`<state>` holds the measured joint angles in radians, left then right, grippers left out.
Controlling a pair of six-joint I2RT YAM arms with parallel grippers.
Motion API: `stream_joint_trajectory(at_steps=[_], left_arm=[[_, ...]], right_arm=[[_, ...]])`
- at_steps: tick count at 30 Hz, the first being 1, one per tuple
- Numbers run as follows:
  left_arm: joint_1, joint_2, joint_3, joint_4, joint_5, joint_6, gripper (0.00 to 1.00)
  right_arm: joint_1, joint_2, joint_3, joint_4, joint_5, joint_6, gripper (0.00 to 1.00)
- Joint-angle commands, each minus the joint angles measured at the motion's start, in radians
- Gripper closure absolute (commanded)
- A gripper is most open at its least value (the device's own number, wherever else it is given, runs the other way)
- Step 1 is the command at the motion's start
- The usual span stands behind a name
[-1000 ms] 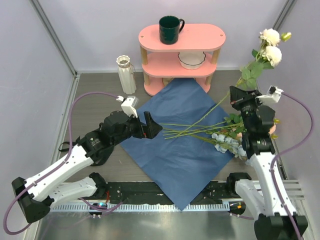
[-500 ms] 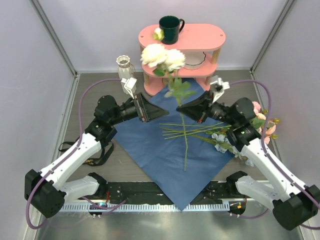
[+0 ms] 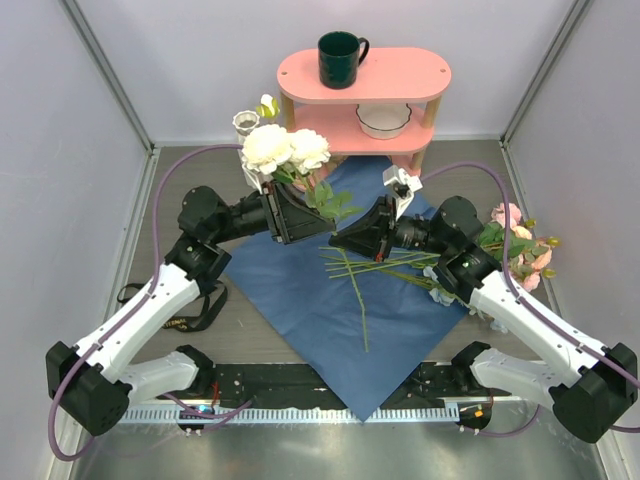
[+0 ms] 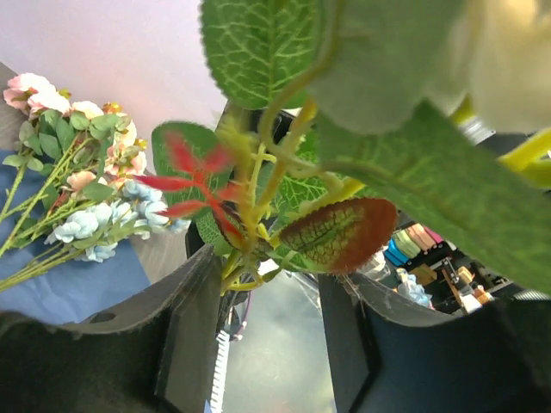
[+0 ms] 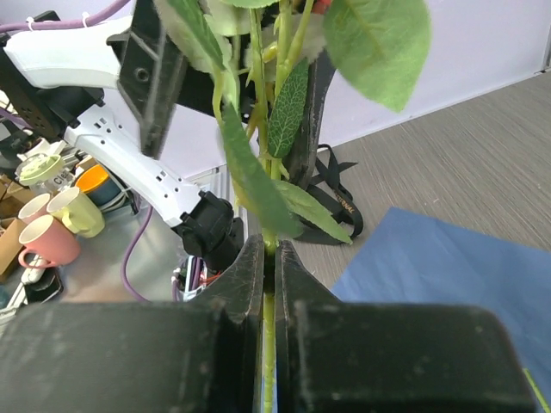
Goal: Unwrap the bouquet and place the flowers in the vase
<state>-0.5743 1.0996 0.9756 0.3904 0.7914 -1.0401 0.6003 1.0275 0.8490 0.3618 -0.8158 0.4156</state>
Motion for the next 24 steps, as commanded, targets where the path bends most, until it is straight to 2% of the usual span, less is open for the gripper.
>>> stream_joint_trajectory(at_steps=[1,3,5,8,10,12,13,14,15,16,17,19,20,21,22,23,24], left_arm=[[0.001,-0.024,0.025,0.018,0.023,0.022,0.53],[0.001,-0.023,0.043,-0.007,0.017,0.035,0.63],[0.001,-0.018,0.066,-0.06,0.012,0.063,0.63],[0.001,-0.01,0.086,-0.107,0.008,0.086,0.7],[0.001,-0.01,0.097,-0.157,-0.004,0.106,0.87],[0.001,-0.017,0.133,-0.238,-0.035,0.187,1.0],[0.001,-0.02,0.156,-0.375,-0.111,0.23,1.0],[0.001,-0.026,0.214,-0.459,-0.154,0.286,1.0],[0.001,-0.027,0.25,-0.537,-0.217,0.38,1.0],[0.001,-0.027,0.286,-0.682,-0.278,0.432,1.0],[0.001,-0.027,0.364,-0.744,-0.417,0.472,1.0],[0.001,-0.021,0.472,-0.887,-0.558,0.567,1.0],[0.001,-0.018,0.503,-0.919,-0.695,0.589,1.0],[0.002,-0.009,0.534,-0.944,-0.748,0.612,1.0],[0.005,-0.003,0.585,-0.975,-0.809,0.655,1.0],[0.004,0.006,0.612,-0.987,-0.863,0.675,1.0],[0.004,0.014,0.636,-0.998,-0.991,0.686,1.0]], right_arm=[[0.021,-0.01,0.053,0.017,0.006,-0.034,0.99],[0.024,-0.01,0.05,0.009,0.013,-0.04,0.99],[0.027,-0.01,0.051,0.009,0.015,-0.04,0.99],[0.038,-0.01,0.058,0.008,0.026,-0.037,0.99],[0.041,-0.012,0.064,-0.006,0.041,-0.037,0.99],[0.046,-0.017,0.071,-0.046,0.105,-0.037,0.84],[0.046,-0.017,0.082,-0.061,0.133,-0.032,0.57],[0.046,-0.018,0.094,-0.117,0.167,-0.029,0.41],[0.044,-0.015,0.108,-0.159,0.273,-0.023,0.29],[0.046,-0.017,0.143,-0.206,0.33,-0.02,0.13],[0.046,-0.017,0.163,-0.315,0.402,-0.02,0.1],[0.046,-0.035,0.205,-0.419,0.609,-0.017,0.08],[0.046,-0.047,0.214,-0.505,0.674,-0.018,0.07],[0.046,-0.062,0.222,-0.541,0.732,-0.018,0.07],[0.046,-0.101,0.232,-0.573,0.871,-0.011,0.05],[0.046,-0.121,0.232,-0.616,0.914,-0.009,0.04],[0.046,-0.141,0.229,-0.629,0.947,-0.009,0.03]])
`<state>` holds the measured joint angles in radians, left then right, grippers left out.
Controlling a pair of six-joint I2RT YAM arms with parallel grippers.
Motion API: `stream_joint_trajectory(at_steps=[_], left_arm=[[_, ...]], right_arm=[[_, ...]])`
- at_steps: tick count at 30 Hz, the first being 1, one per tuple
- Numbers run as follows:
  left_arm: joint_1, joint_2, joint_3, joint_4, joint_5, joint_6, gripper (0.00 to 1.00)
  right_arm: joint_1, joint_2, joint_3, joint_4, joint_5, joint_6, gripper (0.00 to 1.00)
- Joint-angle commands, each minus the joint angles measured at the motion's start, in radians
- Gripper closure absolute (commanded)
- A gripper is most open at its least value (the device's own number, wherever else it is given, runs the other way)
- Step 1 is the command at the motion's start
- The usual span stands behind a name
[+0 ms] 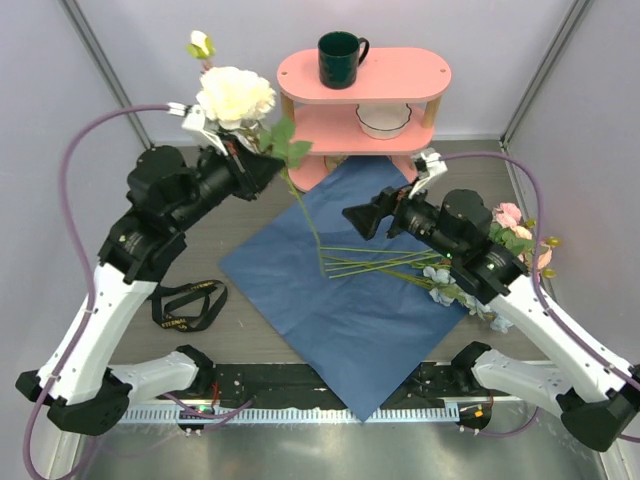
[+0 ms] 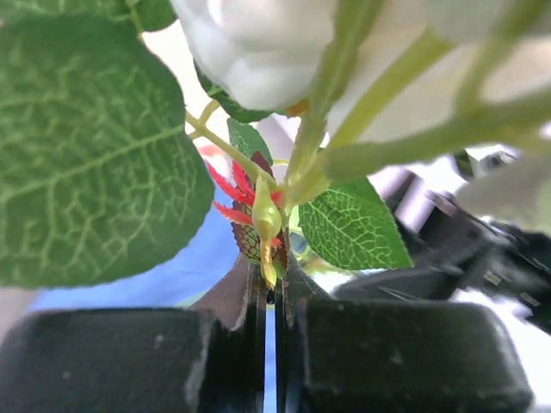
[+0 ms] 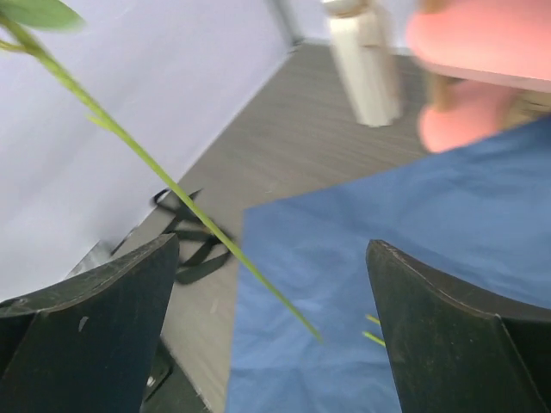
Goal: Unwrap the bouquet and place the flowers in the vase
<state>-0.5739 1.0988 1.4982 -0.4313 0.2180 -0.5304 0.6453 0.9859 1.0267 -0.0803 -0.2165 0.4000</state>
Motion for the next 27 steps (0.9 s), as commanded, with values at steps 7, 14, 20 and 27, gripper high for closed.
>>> stream_joint_trajectory(at_steps=[7,14,20,27], left_arm=[[0.103,0.17,0.474,-0.135,-0.693,0.286,1.0],[0.187,0.384,0.818,-0.02,-0.714,0.369,1.0],[0.226,0.466,0.884,0.147,-0.666,0.408,1.0],[0.289,0.556,0.939,0.21,-0.602,0.345,1.0]], right_arm=[[0.001,-0.214,0.045,-0.239,0.381,0.022,0.02],[-0.001,-0.224,0.073,-0.282,0.381,0.023,0.02],[-0.001,-0.222,0.122,-0.314,0.401,-0.016,0.02],[0.001,-0.21,0.19,-0.351,0.433,-0.066,0.02]])
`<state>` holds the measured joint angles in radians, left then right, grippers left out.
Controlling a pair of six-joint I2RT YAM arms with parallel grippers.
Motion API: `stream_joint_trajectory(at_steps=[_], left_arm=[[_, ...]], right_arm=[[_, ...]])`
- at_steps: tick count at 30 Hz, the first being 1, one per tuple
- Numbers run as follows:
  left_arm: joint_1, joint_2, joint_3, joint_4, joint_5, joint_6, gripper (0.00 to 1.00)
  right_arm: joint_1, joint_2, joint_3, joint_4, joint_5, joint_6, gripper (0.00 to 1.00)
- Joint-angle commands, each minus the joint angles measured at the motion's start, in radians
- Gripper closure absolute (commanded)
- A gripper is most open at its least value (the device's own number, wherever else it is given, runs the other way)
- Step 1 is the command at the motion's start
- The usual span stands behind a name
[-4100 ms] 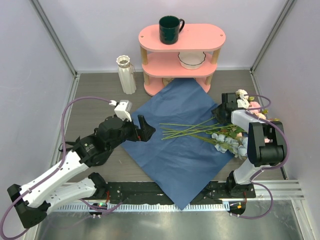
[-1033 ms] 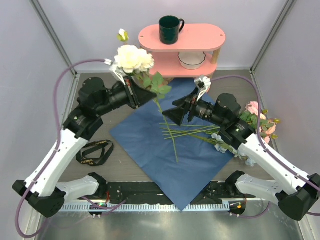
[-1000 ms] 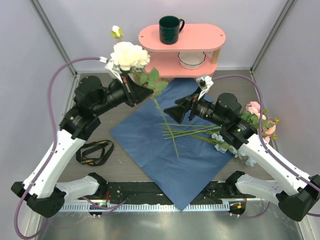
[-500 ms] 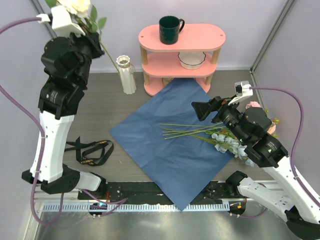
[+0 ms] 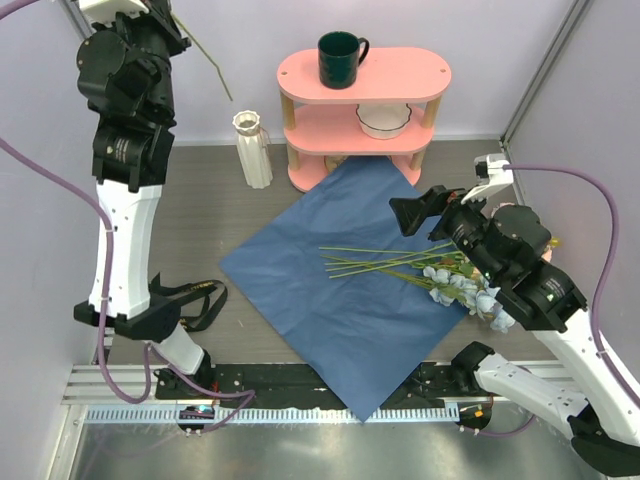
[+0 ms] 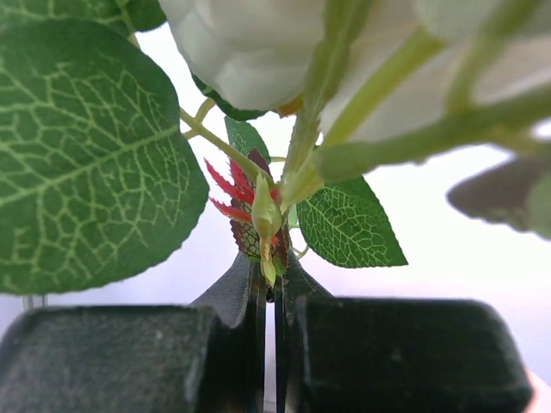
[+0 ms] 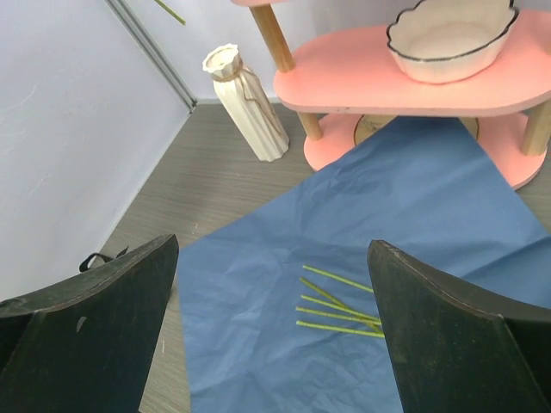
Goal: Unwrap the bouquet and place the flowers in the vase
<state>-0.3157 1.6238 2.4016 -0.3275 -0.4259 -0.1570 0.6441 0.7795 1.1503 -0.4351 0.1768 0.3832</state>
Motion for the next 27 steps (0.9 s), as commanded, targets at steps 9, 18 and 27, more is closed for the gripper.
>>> stream_joint_trajectory(at_steps=[9,18,27], left_arm=[[0.075,0.096,0.036,0.123,0.091,-0.104,1.0],[0.075,0.094,-0.045,0.117,0.096,-0.128,1.0],[0.075,0.116,-0.081,0.104,0.095,-0.138,1.0]], right_arm=[[0.002,0.03,0.094,-0.001,0.056,-0.089,0.02],[0.002,0.043,0.072,-0.001,0.055,-0.083,0.02],[0.002,0.037,0.055,-0.001,0.056,-0.07,0.02]])
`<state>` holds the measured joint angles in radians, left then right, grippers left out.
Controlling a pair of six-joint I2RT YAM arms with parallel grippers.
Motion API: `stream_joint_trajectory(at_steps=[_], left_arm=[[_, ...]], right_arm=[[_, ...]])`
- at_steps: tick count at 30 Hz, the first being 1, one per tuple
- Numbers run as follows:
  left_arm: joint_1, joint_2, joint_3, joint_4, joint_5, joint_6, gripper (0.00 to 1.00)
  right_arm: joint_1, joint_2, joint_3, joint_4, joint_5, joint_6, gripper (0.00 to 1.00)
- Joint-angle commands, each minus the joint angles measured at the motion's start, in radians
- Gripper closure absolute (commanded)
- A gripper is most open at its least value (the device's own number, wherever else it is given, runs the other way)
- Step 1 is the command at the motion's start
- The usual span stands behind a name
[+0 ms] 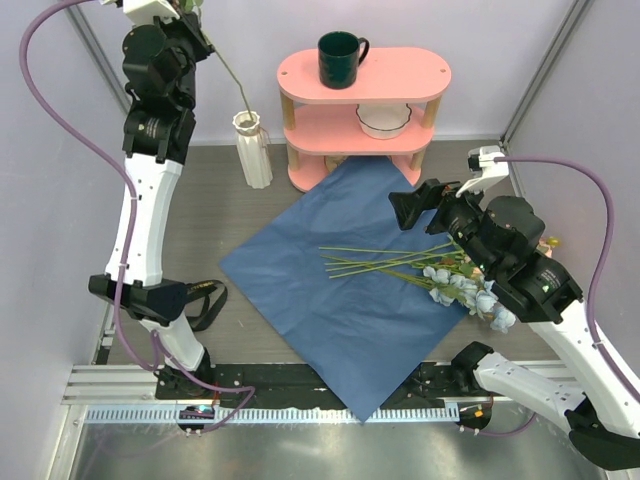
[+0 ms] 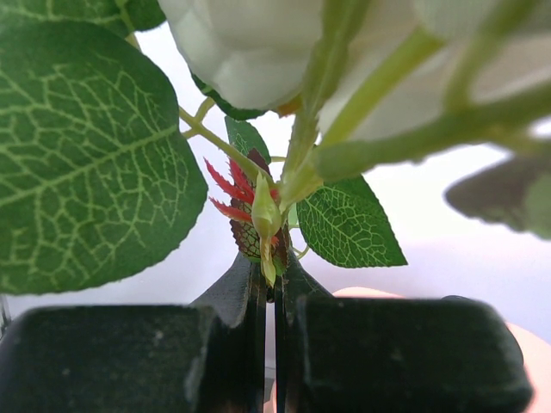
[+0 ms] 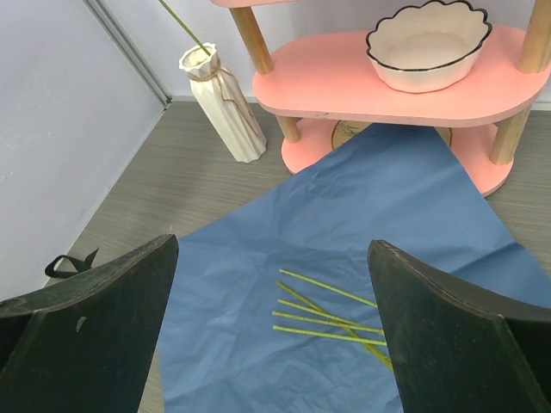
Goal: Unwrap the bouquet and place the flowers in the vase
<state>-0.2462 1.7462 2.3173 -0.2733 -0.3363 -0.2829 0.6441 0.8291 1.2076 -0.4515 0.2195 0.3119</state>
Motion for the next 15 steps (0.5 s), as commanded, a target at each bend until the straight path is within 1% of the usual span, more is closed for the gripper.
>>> stream_joint_trajectory(at_steps=[1,7,12,15], left_arm=[[0.005,0.001,0.004,0.051,0.005,-0.009,1.0],[0.007,0.041,-0.001,0.037,-0.024,0.004,1.0],[0.008,0.142,0.082,-0.038,-0.072,0.002,1.0],[0.013,0.183,0.093,-0.058,-0.075,-0.009,1.0]], right_arm=[[0.002,-0.013,-0.003,0.014,0.012,0.003,0.02],[0.002,-0.008,-0.019,0.016,0.011,0.016,0.02],[0.003,-0.024,-0.04,0.013,0.003,0.044,0.02],[0.002,-0.031,-0.055,0.01,0.012,0.052,0.02]])
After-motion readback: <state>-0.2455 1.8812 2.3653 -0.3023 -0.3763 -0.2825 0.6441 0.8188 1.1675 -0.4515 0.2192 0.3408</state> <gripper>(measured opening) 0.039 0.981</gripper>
